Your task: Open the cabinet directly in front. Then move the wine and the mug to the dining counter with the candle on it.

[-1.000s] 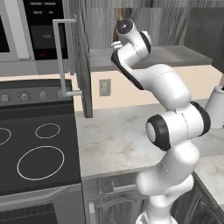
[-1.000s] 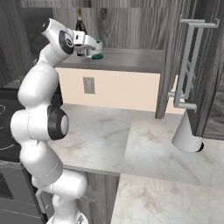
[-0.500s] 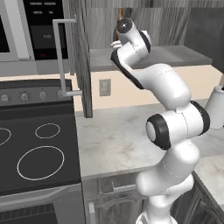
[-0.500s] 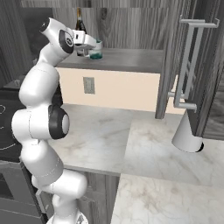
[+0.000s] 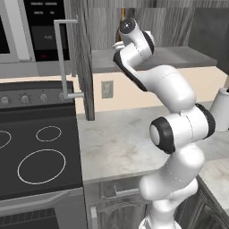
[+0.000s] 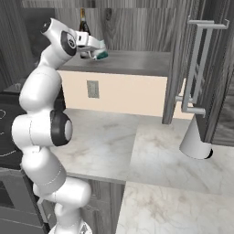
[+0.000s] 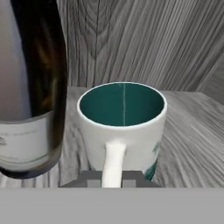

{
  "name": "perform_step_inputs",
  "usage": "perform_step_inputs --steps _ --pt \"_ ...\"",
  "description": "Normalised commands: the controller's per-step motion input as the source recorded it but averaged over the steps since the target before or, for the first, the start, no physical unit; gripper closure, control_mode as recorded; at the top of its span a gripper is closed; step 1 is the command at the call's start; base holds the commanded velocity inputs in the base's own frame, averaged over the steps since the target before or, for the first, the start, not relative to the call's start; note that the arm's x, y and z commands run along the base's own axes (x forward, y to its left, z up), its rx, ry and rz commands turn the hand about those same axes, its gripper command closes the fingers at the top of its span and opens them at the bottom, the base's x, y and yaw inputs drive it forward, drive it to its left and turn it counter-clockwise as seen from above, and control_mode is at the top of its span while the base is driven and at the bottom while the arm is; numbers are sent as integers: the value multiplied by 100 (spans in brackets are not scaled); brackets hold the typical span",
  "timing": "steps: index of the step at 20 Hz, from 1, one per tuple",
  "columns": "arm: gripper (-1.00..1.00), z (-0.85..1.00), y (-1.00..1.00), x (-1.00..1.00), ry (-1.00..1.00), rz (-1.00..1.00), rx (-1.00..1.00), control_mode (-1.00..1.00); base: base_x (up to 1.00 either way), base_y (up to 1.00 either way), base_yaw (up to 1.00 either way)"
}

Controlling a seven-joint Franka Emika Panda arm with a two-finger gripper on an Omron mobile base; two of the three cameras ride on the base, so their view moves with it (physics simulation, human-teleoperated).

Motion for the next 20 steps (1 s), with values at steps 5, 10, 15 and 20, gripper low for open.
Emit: perform_step_inputs --steps 5,10,15,20 --pt "100 0 0 -90 -14 1 0 -100 0 0 0" --pt "100 -4 0 -100 -23 3 0 -100 0 0 0" --pt "100 -8 -14 -100 -19 1 7 -100 0 0 0" --pt "100 0 -28 -100 -4 1 7 -100 0 0 0"
